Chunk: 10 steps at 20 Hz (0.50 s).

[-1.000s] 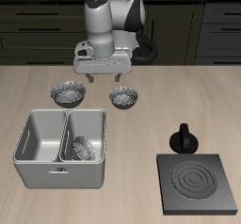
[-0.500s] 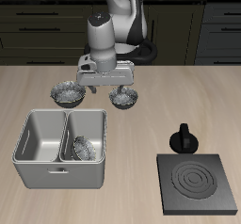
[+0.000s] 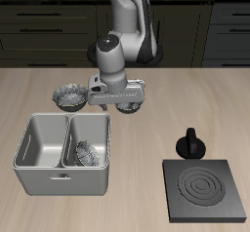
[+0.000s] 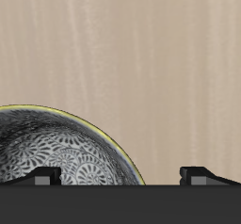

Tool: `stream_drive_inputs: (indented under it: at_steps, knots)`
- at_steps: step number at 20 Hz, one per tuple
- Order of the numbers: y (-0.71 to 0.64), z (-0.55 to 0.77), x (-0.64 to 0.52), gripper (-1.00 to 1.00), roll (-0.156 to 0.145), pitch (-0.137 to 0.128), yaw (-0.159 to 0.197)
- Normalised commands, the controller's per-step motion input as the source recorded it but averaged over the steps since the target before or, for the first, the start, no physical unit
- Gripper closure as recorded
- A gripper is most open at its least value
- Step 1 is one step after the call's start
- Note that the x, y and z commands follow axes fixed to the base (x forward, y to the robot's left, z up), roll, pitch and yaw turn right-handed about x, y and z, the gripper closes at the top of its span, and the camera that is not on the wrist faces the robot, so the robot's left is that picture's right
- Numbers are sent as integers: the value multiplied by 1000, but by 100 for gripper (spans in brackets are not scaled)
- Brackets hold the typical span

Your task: Place the smallest bowl in the left side of the drainer and the medium bowl in the right side

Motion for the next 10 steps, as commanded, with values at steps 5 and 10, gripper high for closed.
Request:
stream_drive_inputs:
  at_steps: [5, 10]
  knots:
    - [84, -284, -74, 100, 35, 60, 13]
    - [-95, 177, -47, 100, 2, -10, -14]
